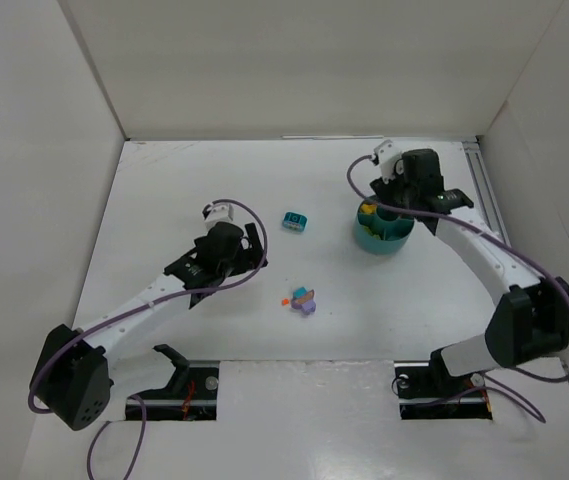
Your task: Sort the legos into containers by color
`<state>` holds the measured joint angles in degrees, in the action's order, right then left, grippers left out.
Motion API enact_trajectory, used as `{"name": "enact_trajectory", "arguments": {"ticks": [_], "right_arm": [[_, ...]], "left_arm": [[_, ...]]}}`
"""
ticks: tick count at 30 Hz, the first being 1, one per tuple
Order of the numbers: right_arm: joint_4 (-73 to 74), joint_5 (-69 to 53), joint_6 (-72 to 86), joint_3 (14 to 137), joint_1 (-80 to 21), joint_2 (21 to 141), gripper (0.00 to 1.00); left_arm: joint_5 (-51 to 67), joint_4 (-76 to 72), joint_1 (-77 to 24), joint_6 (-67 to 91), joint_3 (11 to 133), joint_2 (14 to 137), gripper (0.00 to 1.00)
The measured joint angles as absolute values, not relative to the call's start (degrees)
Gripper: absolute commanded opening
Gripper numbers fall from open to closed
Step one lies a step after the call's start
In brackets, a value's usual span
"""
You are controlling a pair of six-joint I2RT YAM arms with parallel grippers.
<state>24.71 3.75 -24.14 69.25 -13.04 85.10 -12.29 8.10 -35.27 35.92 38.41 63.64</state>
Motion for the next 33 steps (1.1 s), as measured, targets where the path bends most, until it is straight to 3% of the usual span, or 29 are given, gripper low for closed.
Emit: {"name": "enact_trajectory", "arguments": {"ticks": [6,13,26,33], "right_arm": [[21.12,1.19,-30.09,64.75,-36.05,75.68,0.59],[20.16,-4.56,-34.7,57.49,-56.71,79.72,0.59],[18.28,-4.03,-37.71,61.12,-62.13,96.95,0.61],[17.06,-3.86,-38.65,61.34,-62.33,98.74,0.61]], "left_arm": [[-18.37,14.9,-33.85,41.12,41.1,64.05,1.0],[-20.23,17.82,-32.64,45.41,40.86,62.92,1.0],[-20.12,18.85,-32.62,48.12,36.84,55.55,1.0],[-20.12,18.76,-32.64,48.34,36.14,55.53,1.0]]}}
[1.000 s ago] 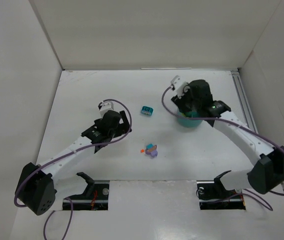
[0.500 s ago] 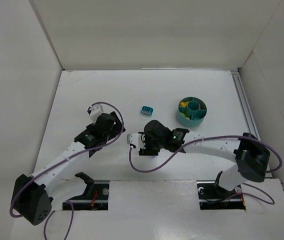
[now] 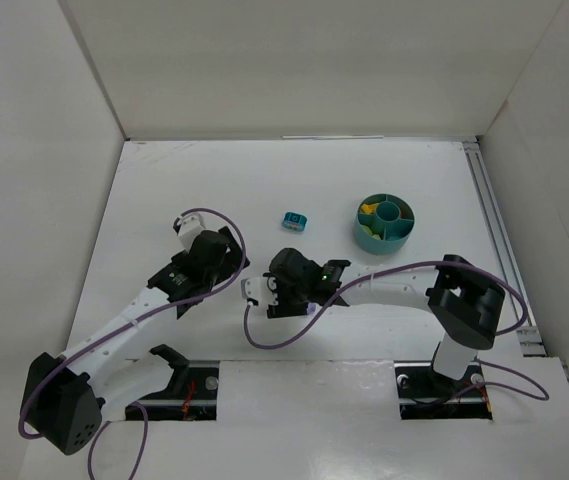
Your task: Sort the legos into containers by color
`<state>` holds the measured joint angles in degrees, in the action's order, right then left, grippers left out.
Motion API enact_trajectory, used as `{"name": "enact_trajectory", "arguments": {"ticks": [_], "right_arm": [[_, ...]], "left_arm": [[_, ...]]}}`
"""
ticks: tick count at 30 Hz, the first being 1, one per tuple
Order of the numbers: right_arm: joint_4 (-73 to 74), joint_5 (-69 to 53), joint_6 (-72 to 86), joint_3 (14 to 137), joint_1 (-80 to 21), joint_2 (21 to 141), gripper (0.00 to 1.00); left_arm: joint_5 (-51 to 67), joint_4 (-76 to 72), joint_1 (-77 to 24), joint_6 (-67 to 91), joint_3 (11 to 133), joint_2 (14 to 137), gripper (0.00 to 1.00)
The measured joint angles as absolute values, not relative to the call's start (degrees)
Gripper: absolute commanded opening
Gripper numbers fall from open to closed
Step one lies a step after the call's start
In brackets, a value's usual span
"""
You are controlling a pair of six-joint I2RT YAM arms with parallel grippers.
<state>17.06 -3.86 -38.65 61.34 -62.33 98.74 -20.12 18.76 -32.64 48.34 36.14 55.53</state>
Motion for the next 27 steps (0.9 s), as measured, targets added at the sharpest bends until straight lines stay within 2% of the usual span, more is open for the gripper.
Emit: {"name": "enact_trajectory", "arguments": {"ticks": [10,13,18,24,27], "right_arm": [[14.81,-3.6,-39.2,62.06,-62.33,102.48,0.59],[14.79,-3.4,-39.13,62.08,-62.33,102.67,0.51],[14.72,-3.01,-38.65,62.08,-62.33,102.78,0.42],[14.5,-2.68,-37.69,61.84,-62.33,102.8,0.24],[14.46,-2.57,-37.1,61.76,-62.33,102.8,0.21]], "left_arm": [[-20.12,18.68,-32.62,48.38,36.05,55.53,1.0],[-20.16,18.68,-32.62,48.38,35.99,55.53,1.0],[-20.16,18.68,-32.62,48.38,35.99,55.53,1.0],[-20.18,18.65,-32.62,48.38,35.57,55.53,1.0],[-20.18,18.81,-32.62,48.58,35.14,55.53,1.0]]}}
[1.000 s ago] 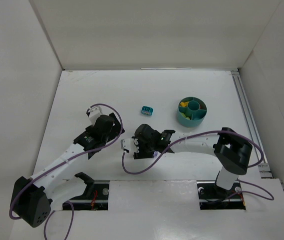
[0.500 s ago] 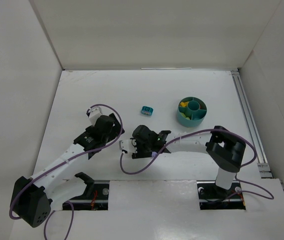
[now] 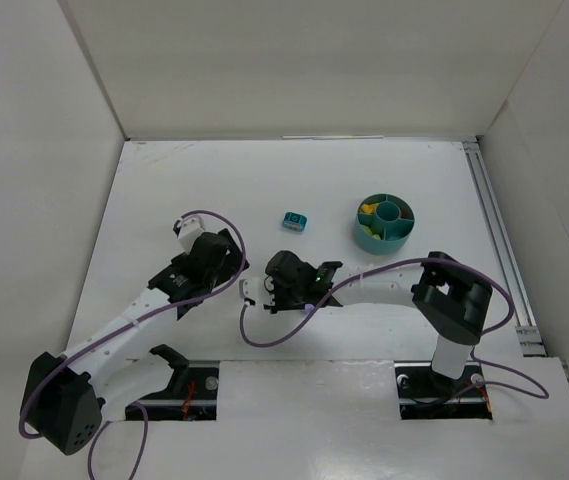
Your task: Sort the legos into containers by color
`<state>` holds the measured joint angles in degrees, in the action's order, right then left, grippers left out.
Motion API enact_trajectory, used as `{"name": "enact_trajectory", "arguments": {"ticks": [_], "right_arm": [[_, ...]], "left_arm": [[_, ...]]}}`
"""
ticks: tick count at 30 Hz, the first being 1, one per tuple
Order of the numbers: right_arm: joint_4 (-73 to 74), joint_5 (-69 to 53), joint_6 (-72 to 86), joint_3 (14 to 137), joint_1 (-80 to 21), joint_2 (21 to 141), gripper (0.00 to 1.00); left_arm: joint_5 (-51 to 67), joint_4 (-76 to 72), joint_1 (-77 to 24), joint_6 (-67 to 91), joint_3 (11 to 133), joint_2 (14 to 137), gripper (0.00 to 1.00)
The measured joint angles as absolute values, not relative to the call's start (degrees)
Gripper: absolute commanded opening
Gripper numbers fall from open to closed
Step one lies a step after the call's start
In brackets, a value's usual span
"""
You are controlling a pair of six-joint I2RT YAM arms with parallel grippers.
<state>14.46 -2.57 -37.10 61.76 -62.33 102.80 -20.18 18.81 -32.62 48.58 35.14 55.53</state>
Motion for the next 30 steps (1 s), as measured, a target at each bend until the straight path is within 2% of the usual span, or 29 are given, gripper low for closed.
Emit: {"name": "enact_trajectory", "arguments": {"ticks": [7,12,16,21,27,30], "right_arm": [[14.28,-2.55,-35.97,61.76,-62.33,102.26,0.18],[14.26,-2.31,-35.51,61.76,-62.33,95.85,0.18],[13.52,-1.52,-35.09,61.8,-62.33,89.86,0.26],[13.43,-1.87,-34.85,62.26,-62.35,92.73,0.45],[15.27,-2.0,-34.46,62.08,-62.33,99.96,0.53],[15.53,-1.93,-34.02,62.06,-62.35,100.95,0.53]], "left_arm": [[-20.18,18.76,-32.62,48.73,35.14,55.53,1.0],[-20.18,18.76,-32.62,48.75,35.14,55.53,1.0],[-20.18,18.76,-32.62,48.77,35.14,55.53,1.0],[-20.18,18.76,-32.62,48.82,35.14,55.53,1.0],[-20.18,18.74,-32.62,48.82,35.14,55.53,1.0],[-20.23,18.76,-32.62,48.82,35.14,55.53,1.0]]}}
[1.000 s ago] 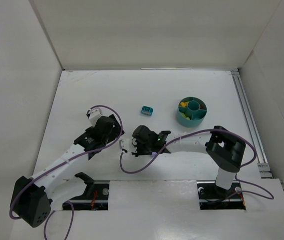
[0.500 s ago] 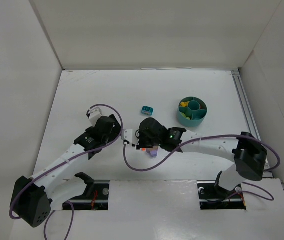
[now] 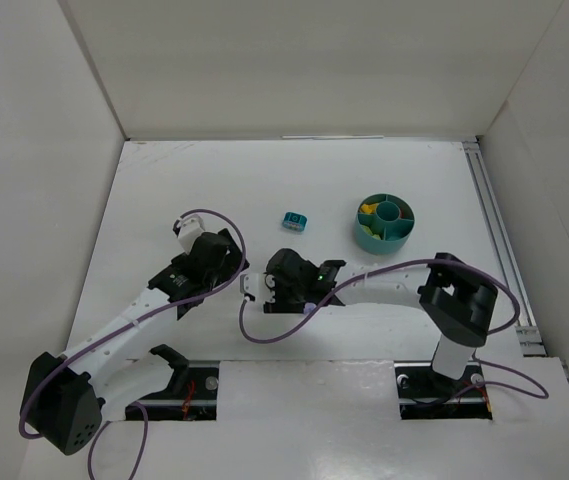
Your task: Sort the legos into containers by color
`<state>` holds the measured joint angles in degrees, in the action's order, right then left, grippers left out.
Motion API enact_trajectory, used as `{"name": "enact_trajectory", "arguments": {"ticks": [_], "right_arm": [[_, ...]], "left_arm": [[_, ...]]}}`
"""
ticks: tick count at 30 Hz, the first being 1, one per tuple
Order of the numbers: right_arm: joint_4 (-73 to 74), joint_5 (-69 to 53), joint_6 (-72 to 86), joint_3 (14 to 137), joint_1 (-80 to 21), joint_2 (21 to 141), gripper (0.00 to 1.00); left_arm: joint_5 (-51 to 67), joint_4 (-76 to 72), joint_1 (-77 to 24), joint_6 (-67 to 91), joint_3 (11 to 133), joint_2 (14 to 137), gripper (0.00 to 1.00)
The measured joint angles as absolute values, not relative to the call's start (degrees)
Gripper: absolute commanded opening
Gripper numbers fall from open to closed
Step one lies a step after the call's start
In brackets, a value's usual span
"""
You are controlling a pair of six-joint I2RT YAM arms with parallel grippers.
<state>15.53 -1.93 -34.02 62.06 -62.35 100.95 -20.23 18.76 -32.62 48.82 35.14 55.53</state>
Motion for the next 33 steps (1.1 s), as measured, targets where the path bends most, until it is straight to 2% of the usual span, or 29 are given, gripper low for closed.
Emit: {"name": "enact_trajectory", "arguments": {"ticks": [8,12,14,16,27,33], "right_arm": [[14.52,0.1,-32.34,62.19,-62.35,103.15,0.54],[13.85,1.1,-31.38,62.24,-62.35,103.46,0.42],[13.43,1.52,-31.03,62.22,-62.35,103.63,0.4],[13.21,1.78,-30.65,62.22,-62.35,103.74,0.33],[12.6,2.9,-28.38,61.67,-62.85,103.85,0.17],[13.54,2.98,-28.08,61.28,-62.85,102.35,0.13]], "left_arm": [[-20.4,18.74,-32.64,48.82,35.14,55.66,1.0],[-20.43,18.74,-32.64,48.82,35.14,55.77,1.0],[-20.43,18.74,-32.62,48.82,35.14,55.77,1.0],[-20.45,18.74,-32.62,48.82,35.14,55.77,1.0],[-20.45,18.74,-32.62,49.21,35.14,55.77,1.0],[-20.47,18.74,-32.62,49.21,35.14,55.77,1.0]]}}
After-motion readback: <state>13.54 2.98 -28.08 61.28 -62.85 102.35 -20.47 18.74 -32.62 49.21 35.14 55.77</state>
